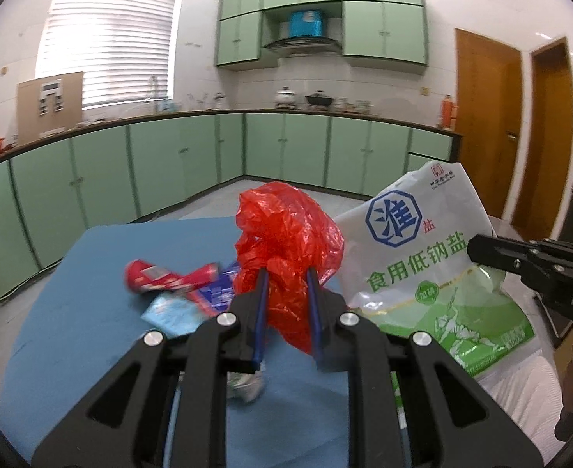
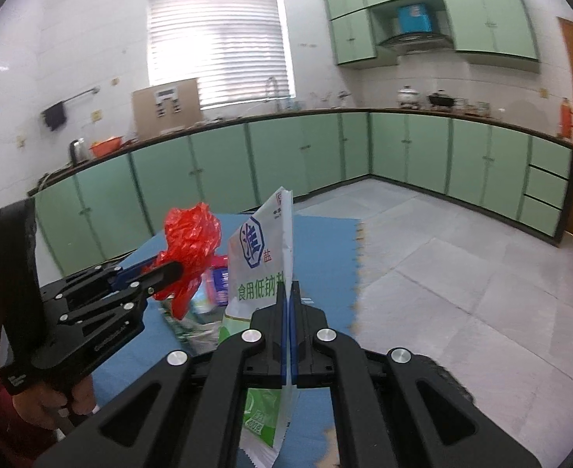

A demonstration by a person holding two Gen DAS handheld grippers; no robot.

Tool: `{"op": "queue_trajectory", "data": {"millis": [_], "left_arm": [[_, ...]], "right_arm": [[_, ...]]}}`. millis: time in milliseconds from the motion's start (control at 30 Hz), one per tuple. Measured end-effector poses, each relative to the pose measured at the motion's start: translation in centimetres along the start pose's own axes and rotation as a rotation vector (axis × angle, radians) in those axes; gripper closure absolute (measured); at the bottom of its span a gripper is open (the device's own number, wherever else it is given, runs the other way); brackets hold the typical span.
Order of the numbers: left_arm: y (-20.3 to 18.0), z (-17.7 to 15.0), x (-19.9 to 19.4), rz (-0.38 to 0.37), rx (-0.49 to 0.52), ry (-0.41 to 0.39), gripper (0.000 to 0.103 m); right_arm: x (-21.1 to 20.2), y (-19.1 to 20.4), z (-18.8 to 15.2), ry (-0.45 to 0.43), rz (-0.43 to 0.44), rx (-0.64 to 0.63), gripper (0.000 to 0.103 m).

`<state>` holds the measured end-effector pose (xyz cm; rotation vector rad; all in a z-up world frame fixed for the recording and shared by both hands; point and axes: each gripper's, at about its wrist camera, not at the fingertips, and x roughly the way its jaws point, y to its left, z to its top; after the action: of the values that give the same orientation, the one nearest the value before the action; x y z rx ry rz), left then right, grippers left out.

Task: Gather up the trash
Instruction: 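Carry the red bag and salt bag over the bin with both tools, then open both tools over the bin and return them to the table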

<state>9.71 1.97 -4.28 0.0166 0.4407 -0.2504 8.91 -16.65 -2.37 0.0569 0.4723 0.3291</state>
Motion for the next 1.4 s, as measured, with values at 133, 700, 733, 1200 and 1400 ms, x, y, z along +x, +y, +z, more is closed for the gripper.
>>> {"op": "queue_trajectory", "data": {"millis": [133, 700, 733, 1200, 1400], "left_arm": [[-3.1, 0.3, 1.7, -0.078, 0.026, 0.004, 0.087], [-15.2, -3.6, 12.0, -0.335, 0.122, 0.12, 0.086], [-15.7, -4.1, 12.7, -0.344, 0.128, 0.139, 0.085], [-16.0, -5.3, 16.5, -0.33, 0.114, 0.223, 0.054], [-14.7, -4.6, 15.6, -0.273, 0.117, 0.193, 0.048]], "right_arm": [[-1.4, -3.4, -0.7, -0.012, -0.084, 0.042, 0.102], [-3.0, -16.8, -7.0, 0.046, -0.373, 0.253, 0.102], [-2.9, -17.4, -7.5, 0.054, -0.382, 0.266, 0.102], [-0.4, -20.2, -10.4, 0.123, -0.392, 0.322, 0.102], [2.4, -20.9, -11.2, 0.185, -0.415, 0.339, 0.099]]}}
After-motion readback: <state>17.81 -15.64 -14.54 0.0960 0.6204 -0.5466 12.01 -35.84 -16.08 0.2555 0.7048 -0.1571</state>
